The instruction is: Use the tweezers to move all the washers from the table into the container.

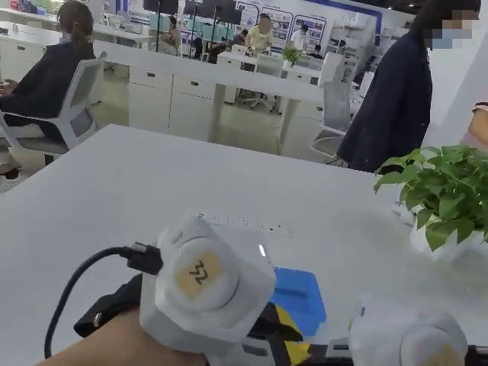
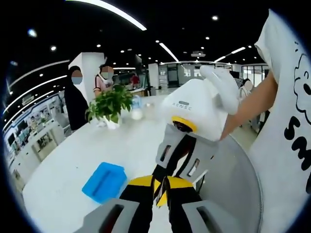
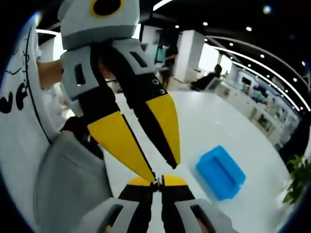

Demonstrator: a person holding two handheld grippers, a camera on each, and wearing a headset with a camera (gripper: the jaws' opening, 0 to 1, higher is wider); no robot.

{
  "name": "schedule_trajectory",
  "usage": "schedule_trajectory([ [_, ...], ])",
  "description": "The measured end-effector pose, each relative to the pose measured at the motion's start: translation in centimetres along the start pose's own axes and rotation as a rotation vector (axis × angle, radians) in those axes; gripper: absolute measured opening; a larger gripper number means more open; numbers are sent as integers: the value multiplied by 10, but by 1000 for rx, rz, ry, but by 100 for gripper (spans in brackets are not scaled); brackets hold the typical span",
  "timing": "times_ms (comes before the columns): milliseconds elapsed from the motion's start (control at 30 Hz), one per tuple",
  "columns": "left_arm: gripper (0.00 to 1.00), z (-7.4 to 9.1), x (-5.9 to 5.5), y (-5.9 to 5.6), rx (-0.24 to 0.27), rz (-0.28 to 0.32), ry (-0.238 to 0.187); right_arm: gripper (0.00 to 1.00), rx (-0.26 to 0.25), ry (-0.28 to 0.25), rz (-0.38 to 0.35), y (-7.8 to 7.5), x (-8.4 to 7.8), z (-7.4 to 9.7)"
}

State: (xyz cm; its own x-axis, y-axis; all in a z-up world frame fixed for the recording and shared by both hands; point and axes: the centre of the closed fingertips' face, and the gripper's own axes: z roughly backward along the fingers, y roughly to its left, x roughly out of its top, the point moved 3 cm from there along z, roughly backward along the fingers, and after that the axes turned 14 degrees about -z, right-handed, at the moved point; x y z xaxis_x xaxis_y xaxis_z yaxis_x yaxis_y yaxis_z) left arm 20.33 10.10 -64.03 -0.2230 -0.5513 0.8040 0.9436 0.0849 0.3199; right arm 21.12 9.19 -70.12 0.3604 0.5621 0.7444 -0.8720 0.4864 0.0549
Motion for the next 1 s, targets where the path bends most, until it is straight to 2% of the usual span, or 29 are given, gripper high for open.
schedule_trajectory([
  [67,8,-5,-2,-4,-31,-25,16,2,20,36,24,3,-7,-1],
  [200,2,-14,-5,-15,-115,-93,36,2,38,69,53,2,-17,-3],
  [267,0,-20,-9,-16,-126,-113,47,2,41,83,59,0,-21,-3],
  [333,0,-25,-13,-21,-169,-147,52,2,41,95,65,-2,-25,-2],
  [433,0,-29,-17,-21,-174,-164,49,2,45,110,59,-6,-32,-4],
  [567,0,-36,-25,-19,-170,-177,67,3,32,116,39,-12,-41,-9],
  [633,0,-40,-30,-18,-165,-159,77,3,27,140,50,-13,-46,-10],
  [767,0,-46,-40,-14,-153,-128,71,3,2,186,91,-23,-56,-12],
  [800,0,-48,-44,-12,-142,-124,82,3,-2,208,92,-26,-61,-11],
  [900,0,-53,-58,-10,-154,-117,124,2,-12,243,118,-37,-71,-13],
  [1000,0,-56,-62,-11,-157,-103,122,2,-21,288,158,-45,-78,-16],
])
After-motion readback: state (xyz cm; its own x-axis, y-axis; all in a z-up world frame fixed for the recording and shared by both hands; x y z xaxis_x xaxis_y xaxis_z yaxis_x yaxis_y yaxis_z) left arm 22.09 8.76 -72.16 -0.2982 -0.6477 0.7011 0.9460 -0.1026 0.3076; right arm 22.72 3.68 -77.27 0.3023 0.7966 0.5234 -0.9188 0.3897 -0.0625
